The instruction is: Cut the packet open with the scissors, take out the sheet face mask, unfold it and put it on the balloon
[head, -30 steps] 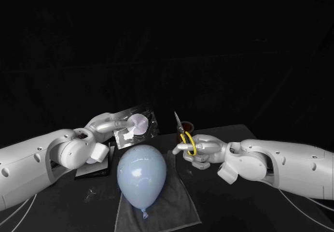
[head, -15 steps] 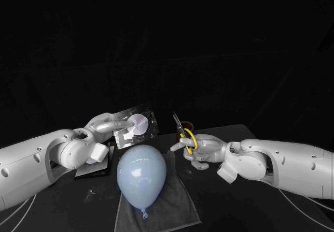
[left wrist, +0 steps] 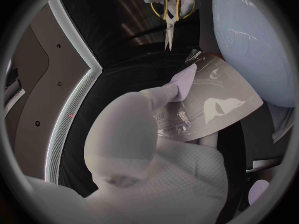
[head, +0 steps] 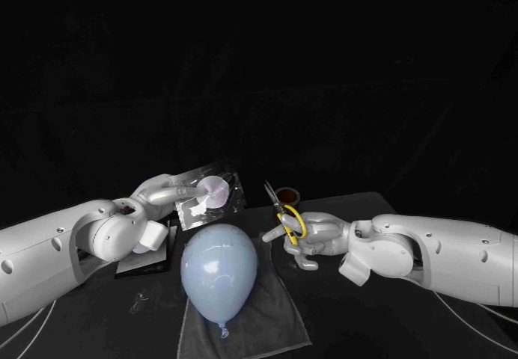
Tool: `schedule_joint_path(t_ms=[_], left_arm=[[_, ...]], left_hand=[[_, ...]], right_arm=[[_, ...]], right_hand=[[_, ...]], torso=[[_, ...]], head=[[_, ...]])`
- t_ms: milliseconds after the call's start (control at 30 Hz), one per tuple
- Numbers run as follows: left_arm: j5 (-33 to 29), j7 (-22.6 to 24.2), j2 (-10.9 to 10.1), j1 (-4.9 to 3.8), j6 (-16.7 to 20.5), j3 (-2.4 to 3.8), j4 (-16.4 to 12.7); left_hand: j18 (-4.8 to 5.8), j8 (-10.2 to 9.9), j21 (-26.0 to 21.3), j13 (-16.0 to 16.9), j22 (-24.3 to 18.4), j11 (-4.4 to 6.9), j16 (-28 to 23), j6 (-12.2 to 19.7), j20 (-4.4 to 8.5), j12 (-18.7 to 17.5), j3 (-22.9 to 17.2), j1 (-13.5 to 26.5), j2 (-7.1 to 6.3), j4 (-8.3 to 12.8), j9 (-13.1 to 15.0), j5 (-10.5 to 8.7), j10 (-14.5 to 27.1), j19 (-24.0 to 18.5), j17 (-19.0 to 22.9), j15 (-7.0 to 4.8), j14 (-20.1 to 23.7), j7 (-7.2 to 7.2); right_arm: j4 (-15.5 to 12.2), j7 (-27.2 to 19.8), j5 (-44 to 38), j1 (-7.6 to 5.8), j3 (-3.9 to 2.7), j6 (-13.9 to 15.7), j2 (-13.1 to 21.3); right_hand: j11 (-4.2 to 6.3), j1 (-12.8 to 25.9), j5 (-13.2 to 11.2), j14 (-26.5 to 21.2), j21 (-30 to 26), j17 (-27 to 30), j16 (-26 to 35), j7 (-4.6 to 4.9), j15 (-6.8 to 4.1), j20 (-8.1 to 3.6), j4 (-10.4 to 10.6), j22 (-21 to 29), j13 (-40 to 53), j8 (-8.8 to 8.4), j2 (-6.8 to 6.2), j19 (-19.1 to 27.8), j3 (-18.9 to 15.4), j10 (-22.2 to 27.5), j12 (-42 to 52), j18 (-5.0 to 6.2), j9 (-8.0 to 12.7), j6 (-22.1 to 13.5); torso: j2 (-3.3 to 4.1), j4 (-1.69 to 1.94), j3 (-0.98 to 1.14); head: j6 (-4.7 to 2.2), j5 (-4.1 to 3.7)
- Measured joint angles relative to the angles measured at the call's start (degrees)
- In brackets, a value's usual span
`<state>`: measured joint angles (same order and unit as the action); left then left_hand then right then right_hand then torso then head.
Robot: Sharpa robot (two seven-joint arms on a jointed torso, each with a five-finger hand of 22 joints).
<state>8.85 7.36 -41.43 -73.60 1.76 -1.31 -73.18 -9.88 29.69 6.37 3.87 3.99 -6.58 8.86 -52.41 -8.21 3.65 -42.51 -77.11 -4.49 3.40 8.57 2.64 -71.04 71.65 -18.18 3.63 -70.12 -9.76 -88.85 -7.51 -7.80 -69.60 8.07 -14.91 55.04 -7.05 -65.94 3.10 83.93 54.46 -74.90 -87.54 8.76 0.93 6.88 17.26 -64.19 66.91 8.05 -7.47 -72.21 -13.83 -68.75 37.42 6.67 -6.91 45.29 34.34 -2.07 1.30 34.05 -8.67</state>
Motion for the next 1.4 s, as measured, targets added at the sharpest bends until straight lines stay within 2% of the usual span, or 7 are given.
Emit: schedule_joint_path(t_ms=[600, 733, 800, 867, 967, 1100, 1400], left_arm=[[0.0, 0.0, 0.2, 0.00, 0.0, 0.00, 0.1], [0.0, 0.0, 0.2, -0.01, -0.1, 0.00, 0.1], [0.0, 0.0, 0.2, -0.01, -0.1, 0.00, 0.1], [0.0, 0.0, 0.3, -0.01, -0.1, 0.00, 0.1], [0.0, 0.0, 0.3, -0.01, -0.1, 0.01, 0.2], [0.0, 0.0, 0.3, -0.01, -0.1, 0.02, 0.2], [0.0, 0.0, 0.2, -0.01, -0.1, 0.01, 0.2]], left_hand=[[-0.01, -0.2, 0.0, 0.0, 0.0, 0.00, 0.0, 0.0, 0.00, 0.0, 0.0, 0.1, -0.08, 0.0, 0.0, -0.01, 0.0, 0.0, 0.0, 0.00, 0.0, -0.02], [-0.01, 0.0, 0.0, 0.0, 0.0, 0.00, 0.0, 0.0, 0.00, 0.0, 0.0, 0.2, -0.15, 0.0, 0.0, -0.01, 0.0, 0.0, 0.0, 0.00, 0.0, -0.01], [-0.02, 0.0, 0.0, 0.0, 0.0, 0.00, 0.0, 0.0, 0.00, 0.0, 0.0, 0.2, -0.15, 0.0, 0.0, -0.01, 0.0, 0.0, 0.0, 0.00, 0.0, 0.00], [-0.02, 0.0, 0.0, 0.0, 0.0, 0.00, 0.0, 0.0, 0.00, 0.0, 0.0, 0.2, -0.15, 0.0, 0.0, -0.01, 0.0, 0.0, 0.0, 0.00, 0.0, 0.00], [-0.01, 0.0, 0.0, 0.0, 0.0, 0.00, 0.0, 0.0, 0.00, 0.0, 0.0, 0.2, -0.16, 0.0, 0.0, -0.02, 0.0, 0.0, 0.0, 0.00, 0.0, 0.01], [-0.01, 0.0, 0.0, 0.0, 0.0, 0.00, 0.0, 0.0, 0.00, 0.0, 0.0, 0.2, -0.18, 0.0, 0.0, -0.02, 0.0, 0.0, 0.0, 0.00, 0.0, 0.01], [0.03, 0.0, 0.0, 0.0, 0.0, 0.00, 0.0, 0.0, 0.00, 0.0, 0.0, 0.0, -0.03, 0.0, 0.0, -0.03, 0.0, 0.0, 0.1, 0.00, 0.0, 0.03]], right_arm=[[-0.1, 1.9, -0.5, 0.00, -0.01, -2.3, 0.1], [-0.1, 1.9, -0.7, -0.01, -0.01, -2.4, 0.1], [-0.1, 1.8, -0.7, -0.01, -0.01, -2.4, 0.2], [-0.1, 1.7, -0.7, -0.01, -0.01, -2.4, 0.2], [-0.1, 1.6, -0.7, -0.01, -0.01, -2.4, 0.3], [-0.1, 1.4, -0.8, -0.01, -0.01, -2.5, 0.3], [-0.1, 1.2, -1.2, 0.00, 0.00, -3.4, 0.2]], right_hand=[[0.00, 0.0, 0.0, 0.0, -2.5, -0.1, 0.9, -0.07, -0.01, 0.10, 0.1, 1.8, 0.0, -0.54, 0.00, 1.1, -0.8, 0.0, 0.0, 0.85, 0.4, 0.1], [1.50, 0.5, 0.0, -0.1, -4.0, 0.0, 4.0, -0.07, -1.66, -1.57, 0.0, 3.4, 0.0, -0.52, -0.50, 1.5, 1.5, 1.5, 0.0, 1.40, 0.9, 0.1], [4.01, 0.5, 0.0, 0.1, -3.1, 0.0, 3.6, -1.18, -2.41, -2.37, -0.1, 2.8, -3.0, -0.53, -0.52, 0.6, 1.7, 5.4, 2.7, 1.40, 0.8, -1.0], [5.68, 0.5, 0.0, 0.0, -2.5, 0.0, 3.6, -4.88, -2.96, -2.81, -0.2, 2.7, -11.3, -0.37, -0.52, -0.2, 2.4, 12.8, 8.9, 1.40, 0.8, -4.7], [6.33, -2.6, 0.0, 0.1, -2.5, 0.0, 4.7, -5.62, -3.45, -3.47, -0.2, 2.9, -16.7, -0.08, -2.74, -0.9, 2.7, 15.6, 5.0, 1.39, 0.8, -5.5], [5.81, -4.8, 0.0, 0.1, -1.9, 0.0, 5.1, -6.97, -3.45, -3.42, -0.2, 2.8, -20.6, -0.08, -2.62, -1.7, 3.1, 17.7, 0.5, 1.37, 1.0, -6.8], [2.28, -6.1, 0.0, 0.1, -0.2, 0.0, 4.9, -6.71, -0.94, -1.51, -0.3, 1.6, -30.2, 1.91, -1.42, -3.6, 3.5, 24.4, -9.8, 1.31, 0.0, -17.5]], torso=[[0.02, -0.01, -0.03], [0.02, -0.01, -0.03], [0.02, -0.01, -0.03], [0.02, 0.01, -0.03], [0.01, 0.01, -0.03], [0.00, 0.01, -0.03], [0.01, 0.02, -0.03]], head=[[0.06, 0.16], [0.06, 0.16], [0.03, 0.16], [0.02, 0.14], [0.00, 0.09], [-0.03, 0.04], [0.01, 0.01]])
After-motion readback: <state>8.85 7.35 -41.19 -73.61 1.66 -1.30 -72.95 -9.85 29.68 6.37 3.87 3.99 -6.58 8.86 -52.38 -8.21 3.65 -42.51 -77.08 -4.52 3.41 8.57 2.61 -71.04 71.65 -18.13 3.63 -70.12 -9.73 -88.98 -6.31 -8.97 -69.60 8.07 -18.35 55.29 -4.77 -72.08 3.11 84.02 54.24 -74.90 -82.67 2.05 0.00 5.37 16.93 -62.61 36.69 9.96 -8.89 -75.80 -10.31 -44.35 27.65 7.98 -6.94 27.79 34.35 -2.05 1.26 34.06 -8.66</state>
